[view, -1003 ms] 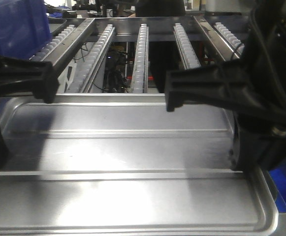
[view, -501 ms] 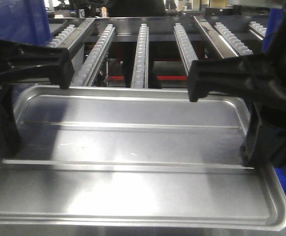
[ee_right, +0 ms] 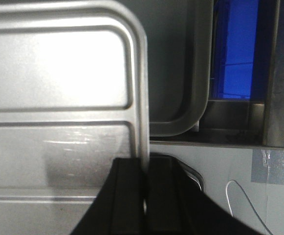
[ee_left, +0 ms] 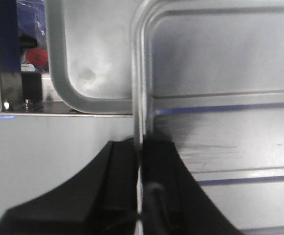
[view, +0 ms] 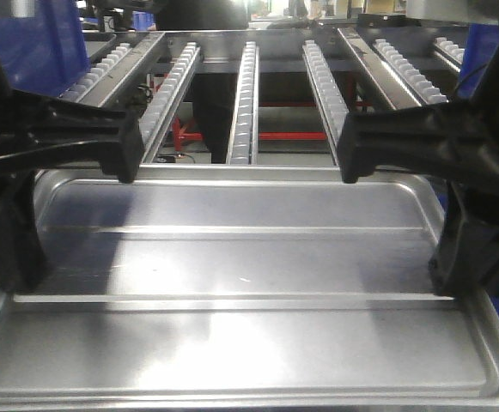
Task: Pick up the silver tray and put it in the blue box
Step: 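Lift the tray with both grippers and pull it toward the robot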
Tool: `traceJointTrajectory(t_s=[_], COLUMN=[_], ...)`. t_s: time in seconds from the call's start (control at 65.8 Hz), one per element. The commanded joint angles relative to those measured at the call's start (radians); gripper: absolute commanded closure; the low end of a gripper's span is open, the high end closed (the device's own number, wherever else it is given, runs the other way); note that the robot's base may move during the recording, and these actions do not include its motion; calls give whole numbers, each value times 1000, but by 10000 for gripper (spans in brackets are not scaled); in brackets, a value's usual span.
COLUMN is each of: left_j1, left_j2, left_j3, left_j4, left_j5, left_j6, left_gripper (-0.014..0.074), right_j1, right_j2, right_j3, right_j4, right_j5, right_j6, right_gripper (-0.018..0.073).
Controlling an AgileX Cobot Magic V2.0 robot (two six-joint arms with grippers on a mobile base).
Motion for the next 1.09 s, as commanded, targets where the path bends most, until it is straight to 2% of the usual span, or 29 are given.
traceJointTrajectory(t_s=[0.0, 1.079], left_j1=[-8, -8], left_j2=[-21, -21], left_j3=[-34, -34], left_j4=[6, 7], left_j5=[-46, -44], left_j6=[-31, -35], left_gripper=[611, 611], right_j1=[-5, -5], right_j2=[-28, -28], right_j3=[-30, -30], right_j4=[-18, -19], right_j5=[-53, -52], right_j6=[-5, -5], right_gripper=[491, 491])
